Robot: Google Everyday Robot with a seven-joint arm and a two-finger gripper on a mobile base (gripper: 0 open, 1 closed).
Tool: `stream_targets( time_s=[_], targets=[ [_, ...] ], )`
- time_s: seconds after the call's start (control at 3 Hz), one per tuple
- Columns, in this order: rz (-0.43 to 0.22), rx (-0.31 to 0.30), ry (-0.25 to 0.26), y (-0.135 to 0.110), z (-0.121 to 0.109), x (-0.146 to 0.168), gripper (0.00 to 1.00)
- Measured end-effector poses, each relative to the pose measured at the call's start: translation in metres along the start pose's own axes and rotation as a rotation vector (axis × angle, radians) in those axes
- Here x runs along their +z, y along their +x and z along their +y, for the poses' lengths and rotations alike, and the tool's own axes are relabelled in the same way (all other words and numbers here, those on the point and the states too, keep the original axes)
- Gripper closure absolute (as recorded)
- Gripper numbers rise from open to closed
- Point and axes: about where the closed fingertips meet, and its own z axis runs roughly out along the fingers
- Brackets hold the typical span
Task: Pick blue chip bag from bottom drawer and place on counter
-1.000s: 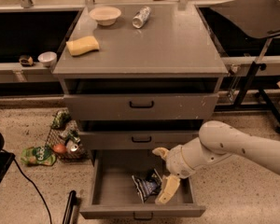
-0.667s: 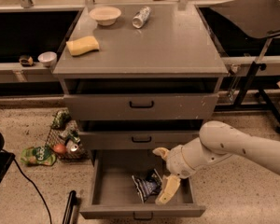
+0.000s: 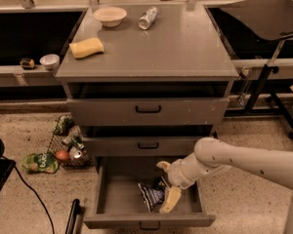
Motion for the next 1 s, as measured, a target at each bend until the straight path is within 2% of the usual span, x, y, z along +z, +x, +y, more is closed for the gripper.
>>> stream_targets(
  time_s=[0.67, 1.0],
  targets=[
    [0.013, -0.043, 0.010, 0.067, -0.035, 0.096, 0.00],
    [0.014, -0.043, 0.010, 0.067, -0.035, 0.096, 0.00]
  ],
)
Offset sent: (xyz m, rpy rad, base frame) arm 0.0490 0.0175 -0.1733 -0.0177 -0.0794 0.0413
